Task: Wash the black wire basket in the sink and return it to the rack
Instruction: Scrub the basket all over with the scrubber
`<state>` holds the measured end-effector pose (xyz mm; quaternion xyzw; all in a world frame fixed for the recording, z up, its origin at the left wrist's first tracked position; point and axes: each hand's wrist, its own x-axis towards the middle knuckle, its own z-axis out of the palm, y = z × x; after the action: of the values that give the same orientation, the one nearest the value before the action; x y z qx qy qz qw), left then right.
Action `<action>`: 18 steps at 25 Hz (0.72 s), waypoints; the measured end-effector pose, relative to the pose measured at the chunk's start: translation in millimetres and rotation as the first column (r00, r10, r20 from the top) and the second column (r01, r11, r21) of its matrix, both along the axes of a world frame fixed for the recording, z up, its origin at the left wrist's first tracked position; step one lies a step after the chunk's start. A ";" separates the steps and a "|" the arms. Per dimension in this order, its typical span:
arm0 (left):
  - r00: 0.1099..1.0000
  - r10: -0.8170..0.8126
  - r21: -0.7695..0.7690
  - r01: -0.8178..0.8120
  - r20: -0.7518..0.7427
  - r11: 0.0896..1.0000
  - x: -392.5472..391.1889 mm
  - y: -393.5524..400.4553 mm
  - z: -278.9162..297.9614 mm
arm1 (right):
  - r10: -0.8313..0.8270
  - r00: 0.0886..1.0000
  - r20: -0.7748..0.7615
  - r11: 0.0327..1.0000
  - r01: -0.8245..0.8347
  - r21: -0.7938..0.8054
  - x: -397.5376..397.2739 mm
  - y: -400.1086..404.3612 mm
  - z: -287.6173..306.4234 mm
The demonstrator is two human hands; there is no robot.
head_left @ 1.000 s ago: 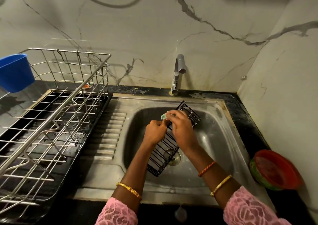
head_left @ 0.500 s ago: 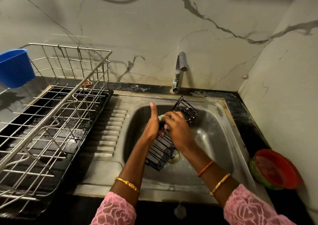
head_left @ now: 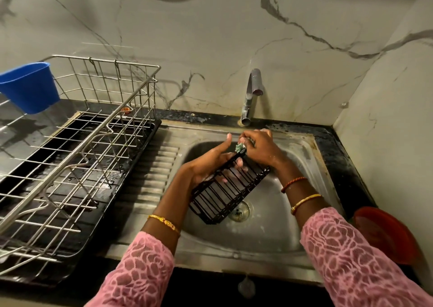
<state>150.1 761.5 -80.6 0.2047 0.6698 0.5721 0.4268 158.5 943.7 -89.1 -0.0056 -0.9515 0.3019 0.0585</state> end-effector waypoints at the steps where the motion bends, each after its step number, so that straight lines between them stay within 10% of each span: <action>1: 1.000 -0.026 0.022 0.025 0.018 0.999 -3.4 -7.7 0.4 | -0.004 1.000 0.003 0.999 0.004 -0.054 -3.6 1.8 1.9; 7: 0.959 0.242 0.032 -0.240 -0.145 0.970 8.2 -49.9 -13.8 | -0.092 0.994 0.061 0.969 0.104 -0.226 -13.8 24.7 -5.6; 11: 0.508 0.856 0.253 -0.819 -0.099 0.515 20.0 -20.8 -35.9 | -0.212 0.976 -0.043 0.937 0.191 -0.293 -10.7 16.0 -18.3; 18: 0.379 0.912 0.276 -0.870 -0.155 0.409 21.8 -10.8 -37.1 | -0.643 0.752 -0.147 0.713 0.518 -0.473 5.6 21.3 -55.6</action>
<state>171.9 750.7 -117.7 -0.0784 0.6824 0.7238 -0.0655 164.1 965.0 -144.7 -0.2737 -0.7958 0.4539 0.2929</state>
